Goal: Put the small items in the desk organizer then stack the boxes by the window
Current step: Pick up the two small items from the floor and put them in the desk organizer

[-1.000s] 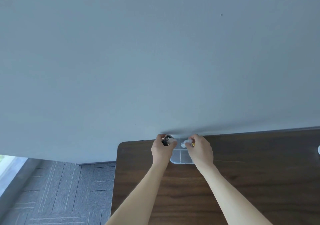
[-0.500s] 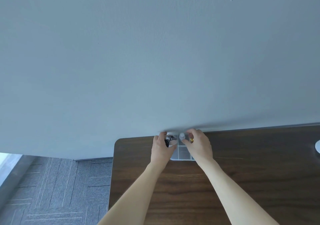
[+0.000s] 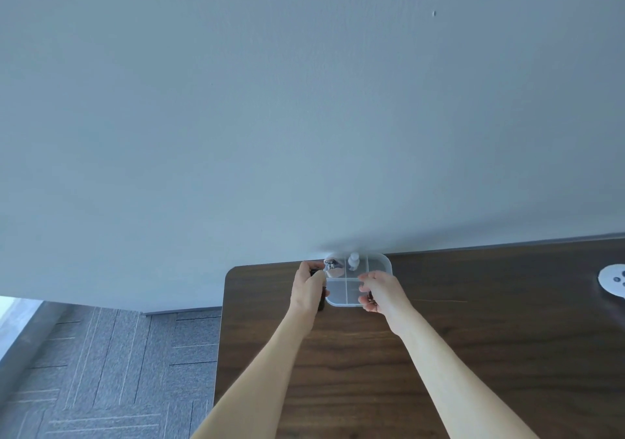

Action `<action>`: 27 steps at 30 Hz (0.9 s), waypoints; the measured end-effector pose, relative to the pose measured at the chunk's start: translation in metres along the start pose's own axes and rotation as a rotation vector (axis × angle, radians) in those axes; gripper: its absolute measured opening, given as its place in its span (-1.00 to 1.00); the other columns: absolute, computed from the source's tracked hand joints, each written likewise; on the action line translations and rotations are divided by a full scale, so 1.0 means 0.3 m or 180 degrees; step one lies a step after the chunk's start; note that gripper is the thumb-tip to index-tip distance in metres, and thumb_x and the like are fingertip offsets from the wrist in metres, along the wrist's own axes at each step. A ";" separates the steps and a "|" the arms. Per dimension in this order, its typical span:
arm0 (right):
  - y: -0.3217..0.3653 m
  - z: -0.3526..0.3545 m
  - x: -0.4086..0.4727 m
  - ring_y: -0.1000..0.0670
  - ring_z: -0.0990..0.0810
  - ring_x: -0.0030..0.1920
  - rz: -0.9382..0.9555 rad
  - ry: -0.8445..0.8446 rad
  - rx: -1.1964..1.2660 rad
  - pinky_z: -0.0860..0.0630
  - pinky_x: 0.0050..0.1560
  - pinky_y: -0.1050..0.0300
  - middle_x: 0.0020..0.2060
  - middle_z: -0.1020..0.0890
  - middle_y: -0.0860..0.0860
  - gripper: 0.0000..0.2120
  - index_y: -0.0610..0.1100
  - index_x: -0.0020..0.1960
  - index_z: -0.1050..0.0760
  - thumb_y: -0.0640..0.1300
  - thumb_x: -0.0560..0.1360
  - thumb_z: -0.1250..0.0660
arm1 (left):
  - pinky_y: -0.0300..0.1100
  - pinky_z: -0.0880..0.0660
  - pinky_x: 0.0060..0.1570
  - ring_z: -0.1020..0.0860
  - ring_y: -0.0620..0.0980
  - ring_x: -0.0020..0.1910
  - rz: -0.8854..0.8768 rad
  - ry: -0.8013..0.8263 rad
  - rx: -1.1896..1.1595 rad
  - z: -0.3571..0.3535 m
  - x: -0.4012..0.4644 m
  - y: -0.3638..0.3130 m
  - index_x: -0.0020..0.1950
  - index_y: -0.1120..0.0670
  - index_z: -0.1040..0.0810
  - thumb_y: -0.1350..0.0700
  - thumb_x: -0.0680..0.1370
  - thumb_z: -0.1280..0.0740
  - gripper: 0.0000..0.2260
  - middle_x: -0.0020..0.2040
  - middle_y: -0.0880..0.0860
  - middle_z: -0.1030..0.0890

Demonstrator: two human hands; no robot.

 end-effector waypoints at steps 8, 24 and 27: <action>0.087 -0.001 -0.034 0.04 -0.70 -0.15 0.0918 -0.0341 -0.1003 -0.66 -0.16 0.22 -0.12 -0.59 0.05 -0.78 -0.07 0.17 -0.54 -0.27 0.57 -0.30 | -0.19 -0.50 0.00 -0.57 -0.06 0.05 -0.0572 -0.0186 0.0894 0.036 -0.002 -0.015 0.17 -0.02 -0.55 0.10 0.45 -0.42 -0.70 0.11 -0.03 -0.56; 0.122 -0.020 -0.043 -0.03 -0.63 -0.02 0.1456 -0.0815 -0.2129 -0.53 -0.08 0.18 -0.01 -0.68 -0.04 -0.82 -0.13 0.05 -0.63 -0.29 0.55 -0.29 | -0.40 -0.39 -0.18 -0.59 -0.17 -0.06 -0.0655 -0.0150 0.1183 0.027 0.025 0.006 -0.07 -0.08 -0.60 0.05 0.46 -0.45 -0.92 -0.04 -0.08 -0.66; 0.120 -0.010 -0.044 -0.04 -0.65 -0.03 0.1533 -0.0835 -0.2268 -0.60 -0.04 0.06 -0.06 -0.70 -0.01 -0.81 -0.10 0.00 -0.65 -0.28 0.55 -0.28 | -0.37 -0.41 -0.14 -0.59 -0.17 -0.03 -0.0646 -0.0137 0.1184 0.026 0.032 0.009 -0.05 -0.05 -0.62 0.03 0.46 -0.45 -0.91 -0.05 -0.09 -0.67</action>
Point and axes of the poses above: each hand's wrist, its own x-axis towards the middle knuckle, its own z-axis out of the back of the hand, y = z × x, the point moved 8 cm from there along x, towards the middle knuckle
